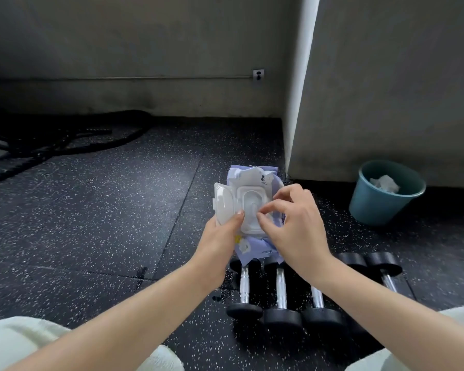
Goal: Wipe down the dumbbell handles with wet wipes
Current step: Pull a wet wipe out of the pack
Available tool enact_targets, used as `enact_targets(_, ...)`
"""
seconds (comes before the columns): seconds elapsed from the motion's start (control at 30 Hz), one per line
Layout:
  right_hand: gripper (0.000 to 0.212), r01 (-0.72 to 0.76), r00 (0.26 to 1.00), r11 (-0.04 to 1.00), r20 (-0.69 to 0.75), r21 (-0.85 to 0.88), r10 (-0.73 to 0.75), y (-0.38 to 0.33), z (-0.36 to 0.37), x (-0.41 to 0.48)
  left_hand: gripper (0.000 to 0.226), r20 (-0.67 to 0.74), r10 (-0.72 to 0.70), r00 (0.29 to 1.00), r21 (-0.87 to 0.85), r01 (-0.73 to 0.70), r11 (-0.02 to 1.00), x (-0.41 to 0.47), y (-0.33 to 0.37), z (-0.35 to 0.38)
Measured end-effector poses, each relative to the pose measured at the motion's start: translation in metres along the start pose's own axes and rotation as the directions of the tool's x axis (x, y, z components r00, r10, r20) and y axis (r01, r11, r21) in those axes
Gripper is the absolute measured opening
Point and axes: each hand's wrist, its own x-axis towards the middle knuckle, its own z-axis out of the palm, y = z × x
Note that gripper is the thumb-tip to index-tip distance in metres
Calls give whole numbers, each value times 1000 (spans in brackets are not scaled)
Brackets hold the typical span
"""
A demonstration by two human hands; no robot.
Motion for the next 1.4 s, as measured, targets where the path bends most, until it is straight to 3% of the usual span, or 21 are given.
enact_targets(0.3,13,-175,984,984,8,6,175,-3,-2,0,26,62,134,989,7,-134,991,-11,-8,14)
enact_targets(0.57,13,-189,982,979,12,-81,191,2,1,1,29,113,192,975,29,-197,980,-12,-13,25)
enact_targets(0.77,15,-212,976,976,33,-48,214,7,0,4,29,112,187,976,-14,-187,982,-13,-13,27)
enact_targets(1.07,15,-318,947,937,101,142,306,9,-1,3,27,67,52,996,-101,-45,994,-13,-12,25)
enact_targets(1.4,13,-386,920,902,153,194,361,6,0,3,25,36,60,998,-77,-57,995,-16,-11,25)
